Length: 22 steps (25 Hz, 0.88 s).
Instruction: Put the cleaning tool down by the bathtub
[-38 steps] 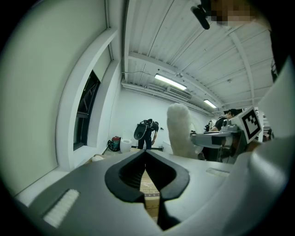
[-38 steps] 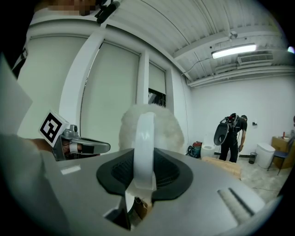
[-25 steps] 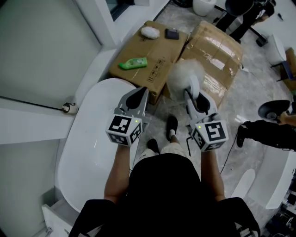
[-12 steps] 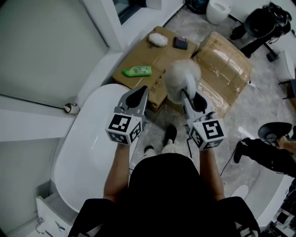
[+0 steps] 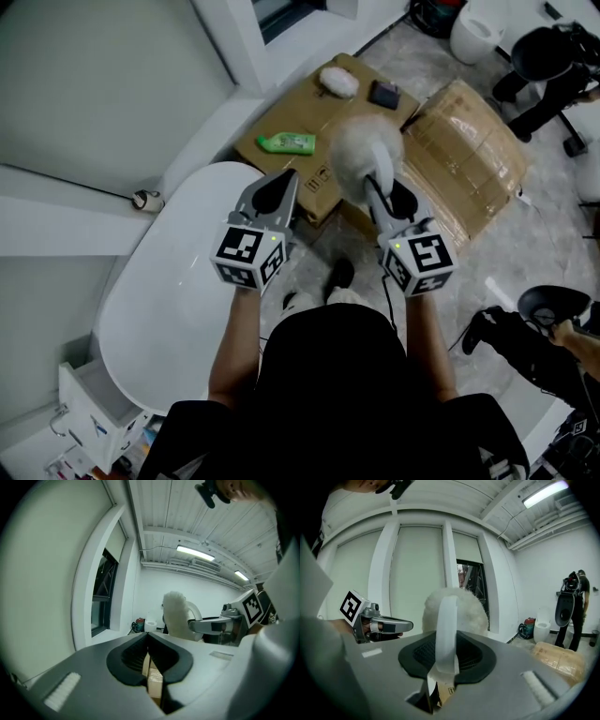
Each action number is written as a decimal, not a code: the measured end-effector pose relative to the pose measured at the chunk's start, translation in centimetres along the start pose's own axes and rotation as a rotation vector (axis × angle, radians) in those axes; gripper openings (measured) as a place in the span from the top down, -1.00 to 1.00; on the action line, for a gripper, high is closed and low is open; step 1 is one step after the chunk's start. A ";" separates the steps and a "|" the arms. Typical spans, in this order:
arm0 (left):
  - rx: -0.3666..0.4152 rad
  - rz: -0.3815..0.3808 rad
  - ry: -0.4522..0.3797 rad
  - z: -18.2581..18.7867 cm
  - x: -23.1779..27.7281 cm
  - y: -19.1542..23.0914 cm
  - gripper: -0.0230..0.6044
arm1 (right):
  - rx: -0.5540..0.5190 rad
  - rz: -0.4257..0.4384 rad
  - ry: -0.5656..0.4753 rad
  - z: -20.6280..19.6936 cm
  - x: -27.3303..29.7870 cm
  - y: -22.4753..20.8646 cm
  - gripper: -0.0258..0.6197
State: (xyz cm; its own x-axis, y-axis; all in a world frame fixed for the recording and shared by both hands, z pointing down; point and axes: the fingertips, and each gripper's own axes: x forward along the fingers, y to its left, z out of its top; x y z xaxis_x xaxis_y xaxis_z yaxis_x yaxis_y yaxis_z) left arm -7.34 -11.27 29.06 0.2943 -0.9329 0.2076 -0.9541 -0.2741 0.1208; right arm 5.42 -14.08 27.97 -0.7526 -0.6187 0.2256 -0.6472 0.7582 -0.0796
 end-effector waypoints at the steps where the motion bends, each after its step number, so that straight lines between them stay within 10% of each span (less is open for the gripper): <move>1: -0.002 0.012 0.001 -0.1 0.3 0.0 0.93 | -0.002 0.015 0.005 -0.2 0.3 -0.3 0.63; 22: -0.083 0.174 0.073 -4.4 1.2 2.9 0.93 | 0.011 0.174 0.181 -7.2 7.4 -2.3 0.63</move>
State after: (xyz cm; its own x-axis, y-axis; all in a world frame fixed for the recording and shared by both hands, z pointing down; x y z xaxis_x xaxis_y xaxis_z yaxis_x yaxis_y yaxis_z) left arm -9.48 -12.13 33.93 0.1314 -0.9444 0.3014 -0.9839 -0.0871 0.1560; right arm 2.20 -18.89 36.76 -0.8195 -0.4310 0.3778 -0.5115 0.8473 -0.1431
